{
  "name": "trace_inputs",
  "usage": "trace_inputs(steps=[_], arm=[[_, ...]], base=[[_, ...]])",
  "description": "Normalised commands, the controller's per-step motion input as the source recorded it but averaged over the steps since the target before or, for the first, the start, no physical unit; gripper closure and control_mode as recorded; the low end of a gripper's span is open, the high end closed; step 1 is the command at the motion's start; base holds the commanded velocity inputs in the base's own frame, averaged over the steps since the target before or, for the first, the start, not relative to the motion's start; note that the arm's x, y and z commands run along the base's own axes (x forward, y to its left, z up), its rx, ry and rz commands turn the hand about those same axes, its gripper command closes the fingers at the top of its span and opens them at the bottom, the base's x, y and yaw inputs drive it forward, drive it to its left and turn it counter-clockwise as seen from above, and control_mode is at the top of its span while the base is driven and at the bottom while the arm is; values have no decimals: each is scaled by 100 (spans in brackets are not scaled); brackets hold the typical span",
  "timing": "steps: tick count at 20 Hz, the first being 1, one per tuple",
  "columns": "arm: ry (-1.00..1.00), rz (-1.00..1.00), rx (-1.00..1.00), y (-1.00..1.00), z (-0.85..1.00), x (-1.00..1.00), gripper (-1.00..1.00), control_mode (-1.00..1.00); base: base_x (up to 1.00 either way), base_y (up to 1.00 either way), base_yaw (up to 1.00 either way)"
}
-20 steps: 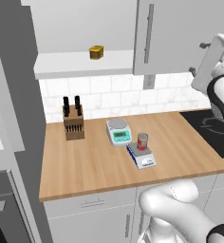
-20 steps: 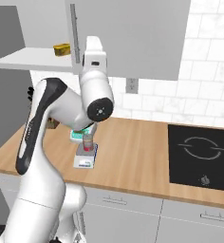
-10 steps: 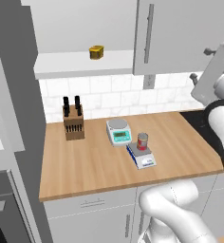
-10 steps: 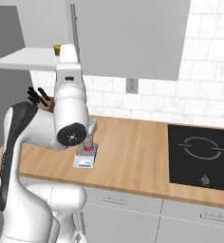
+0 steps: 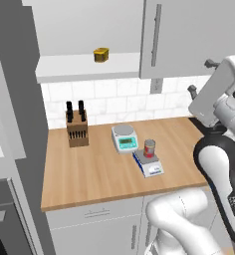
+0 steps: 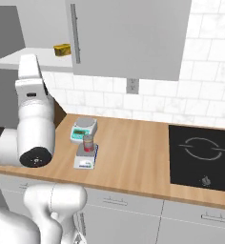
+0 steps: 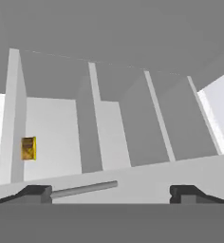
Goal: Pick the canned food and place it on the digital scale for weighing, and close the cabinet.
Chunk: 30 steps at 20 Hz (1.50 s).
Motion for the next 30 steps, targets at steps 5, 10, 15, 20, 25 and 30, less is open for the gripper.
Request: trace_inputs(steps=[5,10,15,20,25,30], arm=[[-10,0,0,100,0,-100,-100,-100],[-3,0,-5,100,0,-100,-100,-100],[0,-1,-4,100,-1,-100,-100,-100],[0,-9,0,100,-23,-100,-100,-100],[0,-12,0,100,-35,-61,-100,-100],[-3,-21,0,100,-51,12,-100,-100]], base=[[0,0,0],[0,0,0],[0,0,0],[0,0,0],[0,0,0],[0,0,0]])
